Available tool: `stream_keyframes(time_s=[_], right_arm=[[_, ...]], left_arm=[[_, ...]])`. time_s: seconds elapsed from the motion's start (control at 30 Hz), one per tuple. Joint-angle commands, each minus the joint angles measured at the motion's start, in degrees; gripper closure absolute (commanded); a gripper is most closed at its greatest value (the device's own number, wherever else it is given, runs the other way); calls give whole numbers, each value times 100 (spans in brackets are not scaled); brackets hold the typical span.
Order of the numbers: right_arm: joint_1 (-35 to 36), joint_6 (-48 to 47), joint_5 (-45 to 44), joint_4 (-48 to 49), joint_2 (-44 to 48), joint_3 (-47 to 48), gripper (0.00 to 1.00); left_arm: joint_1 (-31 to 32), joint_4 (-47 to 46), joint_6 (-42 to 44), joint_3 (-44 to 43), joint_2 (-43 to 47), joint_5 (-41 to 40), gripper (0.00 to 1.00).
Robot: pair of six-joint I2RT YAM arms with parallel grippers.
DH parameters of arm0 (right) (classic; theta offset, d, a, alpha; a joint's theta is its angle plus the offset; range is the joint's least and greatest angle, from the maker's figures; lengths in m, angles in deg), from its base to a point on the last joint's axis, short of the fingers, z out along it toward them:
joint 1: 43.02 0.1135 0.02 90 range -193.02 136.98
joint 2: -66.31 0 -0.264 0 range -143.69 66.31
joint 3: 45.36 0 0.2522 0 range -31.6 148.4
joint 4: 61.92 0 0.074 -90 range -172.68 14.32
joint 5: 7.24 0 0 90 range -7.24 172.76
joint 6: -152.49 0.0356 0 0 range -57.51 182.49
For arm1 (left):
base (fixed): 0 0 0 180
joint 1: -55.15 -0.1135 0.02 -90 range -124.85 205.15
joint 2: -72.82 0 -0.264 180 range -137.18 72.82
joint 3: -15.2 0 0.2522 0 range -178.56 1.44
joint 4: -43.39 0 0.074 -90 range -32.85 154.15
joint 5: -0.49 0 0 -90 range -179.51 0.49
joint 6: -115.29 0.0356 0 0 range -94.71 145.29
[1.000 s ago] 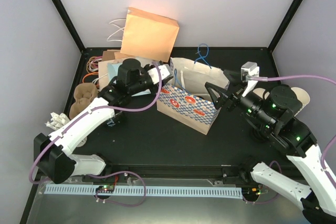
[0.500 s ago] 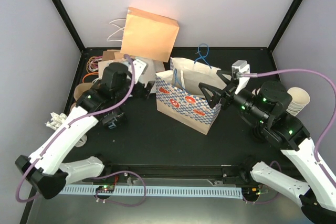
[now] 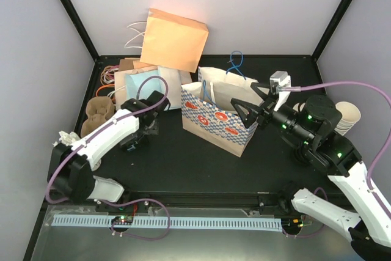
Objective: Pack the takeout coffee
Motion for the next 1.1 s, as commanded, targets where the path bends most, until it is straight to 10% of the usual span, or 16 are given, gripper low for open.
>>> stream_keyframes(time_s=[0.0,0.57,1.07], right_arm=[[20,3,49,148,164,-13,0],[19,-135,-54,-3,344,79,0],[19,-61,73,61,305,42,0]], left_arm=[[-40,489,-1119,-161,-484,-493,32],[-59,603,-1941,-157,-1637,-935,44],[-331,1110,-1854,-407,-569,-921,70]])
